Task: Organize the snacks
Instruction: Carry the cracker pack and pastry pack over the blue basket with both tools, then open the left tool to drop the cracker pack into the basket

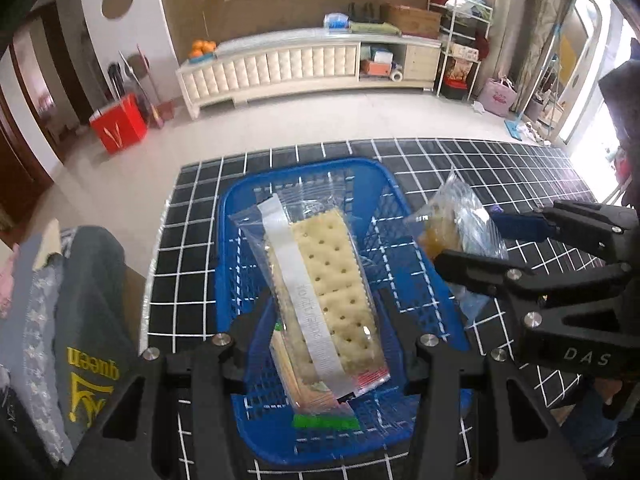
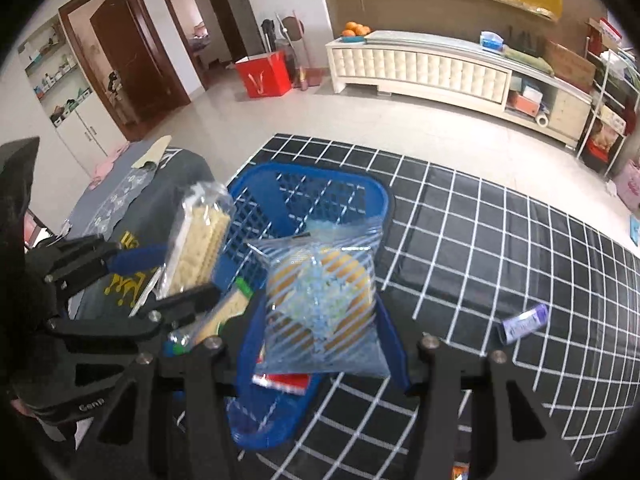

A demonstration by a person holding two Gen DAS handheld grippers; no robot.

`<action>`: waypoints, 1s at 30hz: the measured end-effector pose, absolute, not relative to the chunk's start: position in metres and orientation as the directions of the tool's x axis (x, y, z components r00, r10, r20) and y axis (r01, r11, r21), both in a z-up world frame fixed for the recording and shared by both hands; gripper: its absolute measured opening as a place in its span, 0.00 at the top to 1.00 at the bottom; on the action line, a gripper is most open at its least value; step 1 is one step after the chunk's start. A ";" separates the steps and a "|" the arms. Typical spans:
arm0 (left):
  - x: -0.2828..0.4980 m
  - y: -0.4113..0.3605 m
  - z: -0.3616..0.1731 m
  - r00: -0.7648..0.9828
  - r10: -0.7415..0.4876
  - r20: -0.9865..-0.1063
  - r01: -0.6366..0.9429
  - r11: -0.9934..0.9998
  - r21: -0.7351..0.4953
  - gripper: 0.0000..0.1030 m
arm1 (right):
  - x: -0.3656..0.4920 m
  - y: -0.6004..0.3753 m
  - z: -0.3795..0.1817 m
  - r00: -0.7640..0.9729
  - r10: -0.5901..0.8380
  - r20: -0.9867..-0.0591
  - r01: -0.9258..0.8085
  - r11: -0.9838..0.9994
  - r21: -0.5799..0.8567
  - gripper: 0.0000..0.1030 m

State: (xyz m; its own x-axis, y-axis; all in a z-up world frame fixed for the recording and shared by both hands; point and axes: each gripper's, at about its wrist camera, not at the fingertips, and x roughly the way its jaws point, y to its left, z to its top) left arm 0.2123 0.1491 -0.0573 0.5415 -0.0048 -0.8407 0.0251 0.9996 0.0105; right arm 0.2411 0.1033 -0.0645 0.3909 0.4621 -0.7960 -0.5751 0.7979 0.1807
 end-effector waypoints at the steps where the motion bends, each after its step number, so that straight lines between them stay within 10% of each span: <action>1: 0.218 0.154 -0.062 0.535 -0.013 -0.845 0.030 1.000 0.004 0.55 | 0.243 0.107 -0.066 0.386 0.462 -0.798 -0.575 0.797 0.183 0.44; 10: 0.262 0.177 -0.089 0.493 0.011 -0.870 0.064 0.997 0.049 0.54 | 0.266 0.122 -0.085 0.357 0.447 -0.821 -0.566 0.802 0.190 0.44; 15: 0.273 0.190 -0.088 0.513 -0.051 -0.857 0.085 0.996 -0.008 0.29 | 0.266 0.118 -0.084 0.374 0.445 -0.814 -0.560 0.808 0.184 0.44; 30: 0.235 0.226 -0.053 0.570 -0.037 -0.821 -0.039 0.997 -0.072 0.29 | 0.251 0.131 -0.054 0.374 0.468 -0.801 -0.593 0.785 0.182 0.44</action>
